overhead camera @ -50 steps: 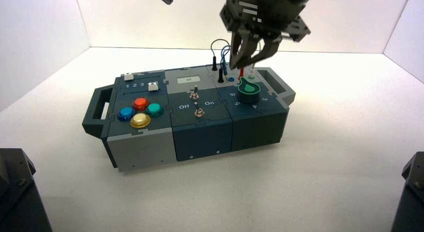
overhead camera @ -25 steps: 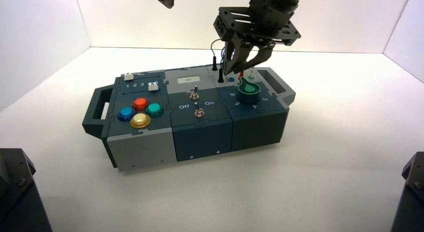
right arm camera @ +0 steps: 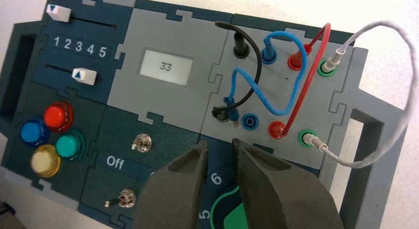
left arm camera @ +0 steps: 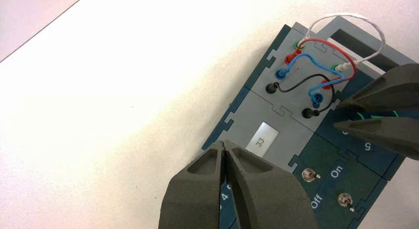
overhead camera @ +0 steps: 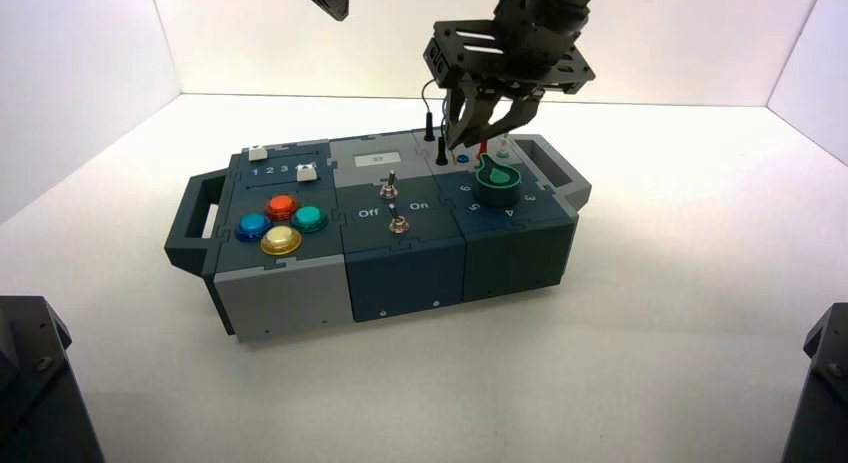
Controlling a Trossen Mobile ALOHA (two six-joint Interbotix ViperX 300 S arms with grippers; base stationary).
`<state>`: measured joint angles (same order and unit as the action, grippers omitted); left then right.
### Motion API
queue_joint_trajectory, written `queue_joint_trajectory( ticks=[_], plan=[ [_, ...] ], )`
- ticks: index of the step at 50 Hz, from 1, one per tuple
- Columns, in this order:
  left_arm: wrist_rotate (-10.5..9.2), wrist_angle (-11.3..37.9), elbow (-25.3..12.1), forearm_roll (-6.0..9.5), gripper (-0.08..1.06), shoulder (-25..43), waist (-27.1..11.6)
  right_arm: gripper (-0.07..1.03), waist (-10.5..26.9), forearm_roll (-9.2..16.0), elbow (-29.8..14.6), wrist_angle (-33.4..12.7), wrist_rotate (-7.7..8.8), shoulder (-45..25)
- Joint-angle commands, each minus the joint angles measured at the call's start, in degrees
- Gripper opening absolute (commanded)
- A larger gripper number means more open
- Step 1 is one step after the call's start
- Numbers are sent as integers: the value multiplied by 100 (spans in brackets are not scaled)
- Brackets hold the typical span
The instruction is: Insert the blue wire.
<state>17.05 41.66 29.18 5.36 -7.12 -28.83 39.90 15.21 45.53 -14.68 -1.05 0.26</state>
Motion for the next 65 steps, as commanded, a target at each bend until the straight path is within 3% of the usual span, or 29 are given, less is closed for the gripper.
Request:
queue_joint_trajectory(
  ticks=[1, 25, 65],
  plan=[
    [9, -35, -70, 9, -3, -88, 26, 28, 9, -26, -167, 105, 9, 35],
    [18, -44, 0, 9, -3, -105, 26, 28, -299, -123, -255, 132, 0, 0],
    [18, -70, 18, 0, -3, -79, 26, 28, -308, -123, -439, 0, -35, 0]
  ],
)
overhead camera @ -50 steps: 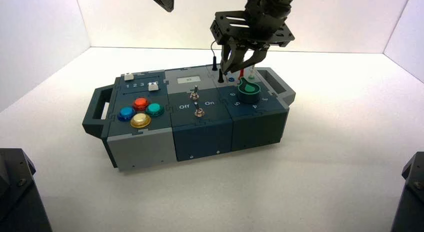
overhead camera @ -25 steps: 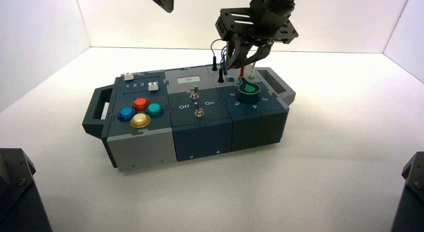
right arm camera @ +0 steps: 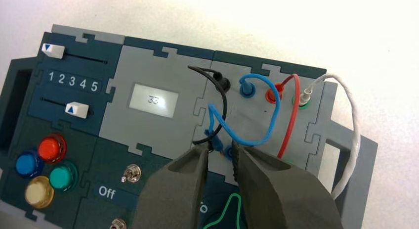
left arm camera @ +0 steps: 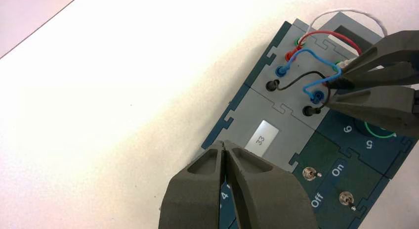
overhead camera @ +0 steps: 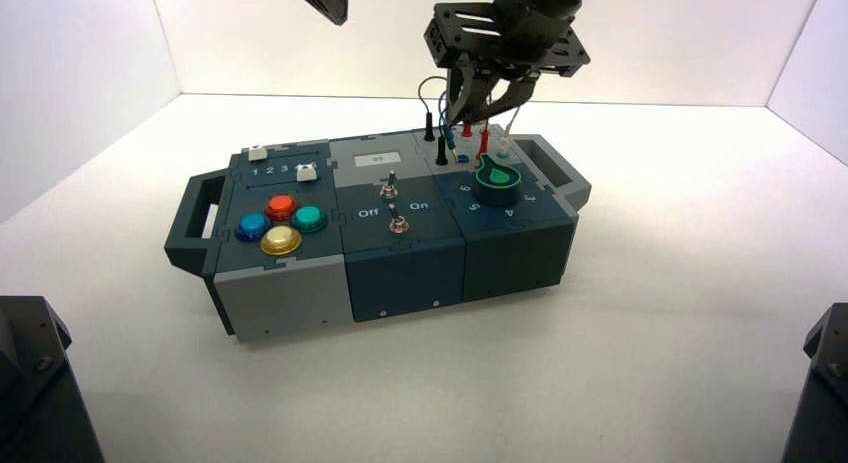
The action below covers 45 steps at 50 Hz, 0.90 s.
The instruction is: Insert the blue wire.
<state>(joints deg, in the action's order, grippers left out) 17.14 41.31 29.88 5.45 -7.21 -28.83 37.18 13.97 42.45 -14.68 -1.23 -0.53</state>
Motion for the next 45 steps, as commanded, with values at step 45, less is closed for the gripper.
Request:
queue_joint_trajectory(
  ticks=[45],
  plan=[
    [9, -88, -70, -18, -3, -26, 44, 27, 132, 202, -220, -185, -53, 105]
  ],
)
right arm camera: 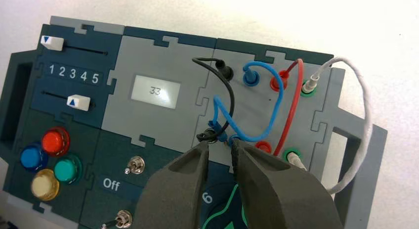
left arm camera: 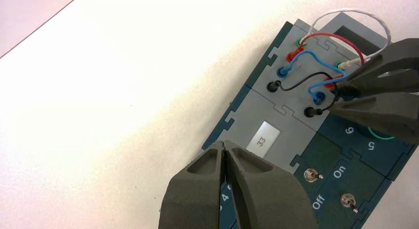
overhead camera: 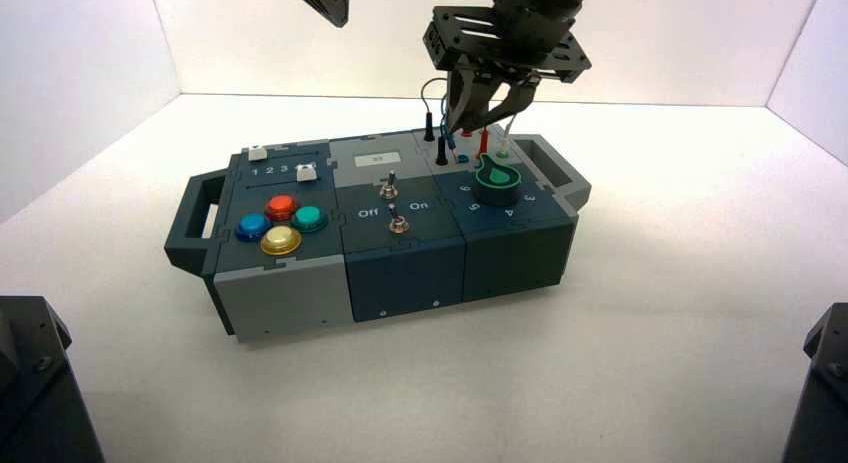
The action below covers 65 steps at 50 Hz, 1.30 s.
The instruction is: Insert the blue wire.
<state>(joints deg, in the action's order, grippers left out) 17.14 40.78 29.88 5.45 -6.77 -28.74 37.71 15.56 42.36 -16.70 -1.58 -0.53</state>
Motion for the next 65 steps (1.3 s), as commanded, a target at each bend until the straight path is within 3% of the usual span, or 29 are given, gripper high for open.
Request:
queue_joint_trajectory(
  ticks=[1, 65],
  plan=[
    [9, -35, -70, -9, -3, -70, 35, 27, 88, 44, -211, 18, -18, 97],
    [62, -35, -53, -18, -3, -141, 44, 21, 62, -141, -422, 141, -18, -264]
  ],
)
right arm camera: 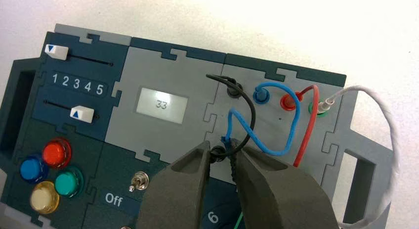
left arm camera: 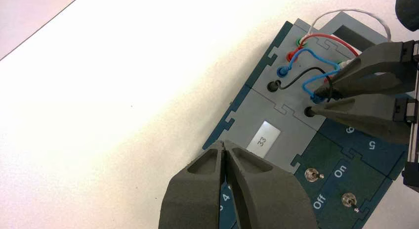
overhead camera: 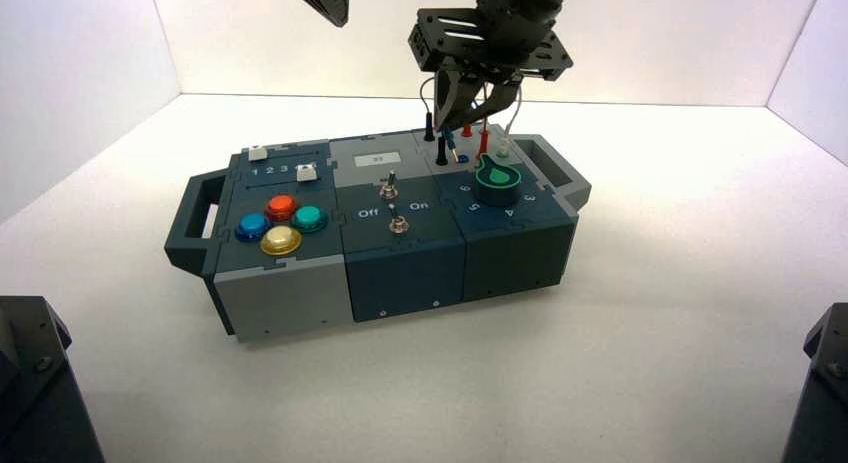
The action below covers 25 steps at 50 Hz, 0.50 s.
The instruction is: Insert the blue wire.
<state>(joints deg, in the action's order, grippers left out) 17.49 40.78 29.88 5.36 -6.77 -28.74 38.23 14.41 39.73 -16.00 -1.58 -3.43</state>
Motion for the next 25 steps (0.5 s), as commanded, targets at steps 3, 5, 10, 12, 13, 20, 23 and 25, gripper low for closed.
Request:
queue_joint_trajectory(
  ticks=[3, 5, 10, 12, 13, 20, 23, 25],
  plan=[
    [35, -35, -53, -9, -3, -141, 35, 18, 9, -44, -158, 79, -18, -9],
    [35, -35, -53, 0, -3, -141, 44, 17, 9, -44, -158, 79, -18, -26],
    [35, -35, -53, -9, -3, -149, 35, 15, 9, -53, -158, 88, -18, -70],
    [44, -35, -53, -9, -3, -149, 44, 13, 9, -62, -158, 97, -18, -88],
    [44, -35, -53, -9, -3, -149, 44, 12, 9, -70, -158, 97, -18, -88],
    [44, -35, -53, -9, -3, -149, 35, 3, 9, -141, -149, 105, -18, -88],
    [44, -35, -44, -9, -3, -149, 44, -1, 0, -185, -141, 105, -18, -88],
    [44, -35, -53, -9, -3, -149, 35, -1, 0, -193, -132, 114, -18, -79]
  ],
)
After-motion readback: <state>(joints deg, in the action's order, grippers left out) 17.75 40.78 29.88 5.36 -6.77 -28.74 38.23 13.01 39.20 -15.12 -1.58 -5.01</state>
